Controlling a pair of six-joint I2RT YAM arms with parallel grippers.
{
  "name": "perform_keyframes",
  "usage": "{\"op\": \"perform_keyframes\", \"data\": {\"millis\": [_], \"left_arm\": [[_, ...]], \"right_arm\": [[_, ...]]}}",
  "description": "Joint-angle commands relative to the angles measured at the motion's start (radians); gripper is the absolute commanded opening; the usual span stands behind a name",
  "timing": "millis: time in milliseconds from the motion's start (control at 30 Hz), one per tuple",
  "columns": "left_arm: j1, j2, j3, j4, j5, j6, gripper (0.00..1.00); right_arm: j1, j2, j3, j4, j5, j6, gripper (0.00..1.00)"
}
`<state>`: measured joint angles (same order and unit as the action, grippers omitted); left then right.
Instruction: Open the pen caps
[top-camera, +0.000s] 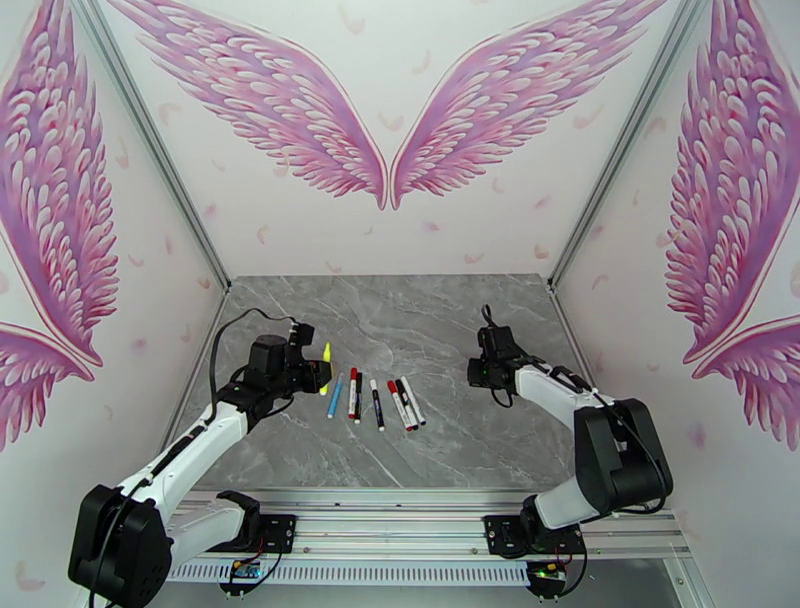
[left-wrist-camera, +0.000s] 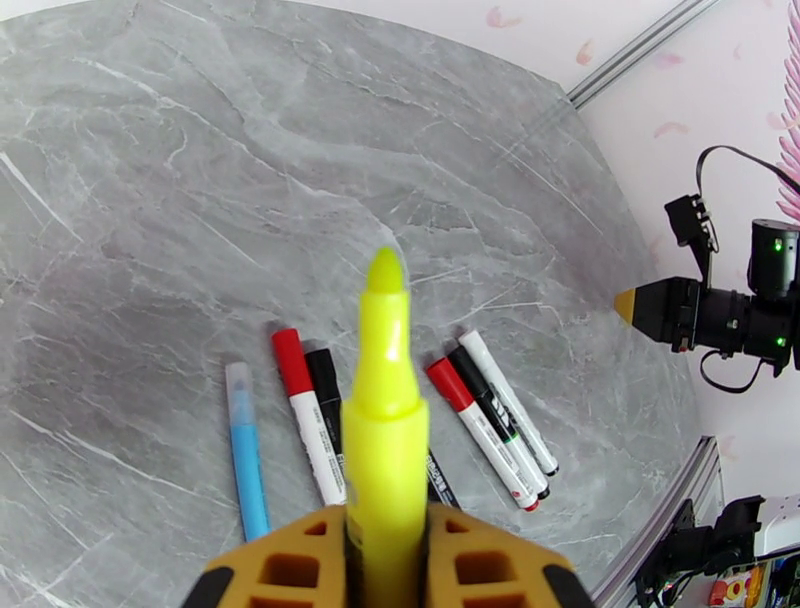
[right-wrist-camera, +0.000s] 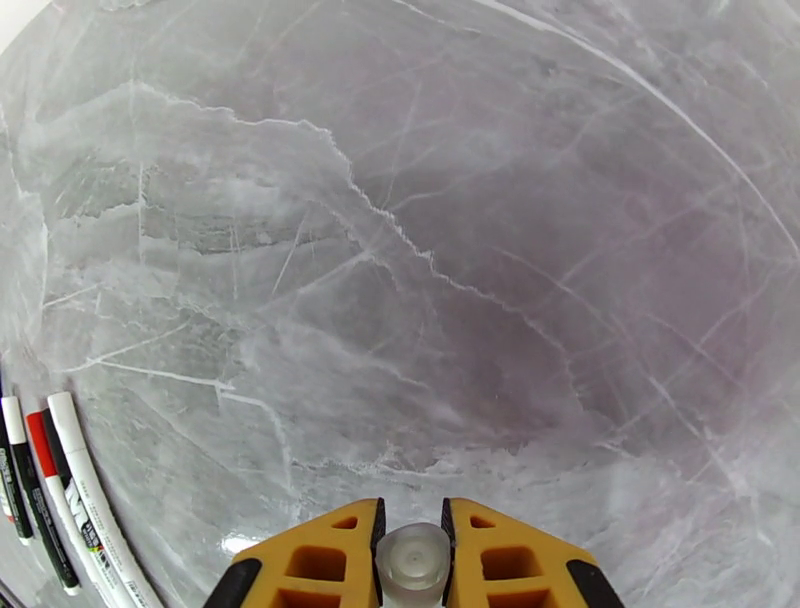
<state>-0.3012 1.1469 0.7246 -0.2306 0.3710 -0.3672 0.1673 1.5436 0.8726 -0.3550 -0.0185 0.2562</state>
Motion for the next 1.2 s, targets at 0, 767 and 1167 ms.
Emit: {"op": "perform_keyframes", "data": {"millis": [0, 767, 1167], "left_arm": [[0.005, 0.003, 0.010, -0.012, -0.018, 0.029, 0.00], [0.005, 0.089, 0.041, -0.027, -0.093, 0.047, 0.00], [0.005, 0.102, 0.053, -0.045, -0.116, 0.050, 0.00]], "right_arm": [[-0.008, 0.028, 0.037, -0.026, -0.016, -0.037, 0.16], [-0.017, 0.207, 0.180, -0.162, 0.011, -0.046, 0.23], [-0.017, 0.264, 0.224, -0.200, 0.002, -0.052, 0.28]]}}
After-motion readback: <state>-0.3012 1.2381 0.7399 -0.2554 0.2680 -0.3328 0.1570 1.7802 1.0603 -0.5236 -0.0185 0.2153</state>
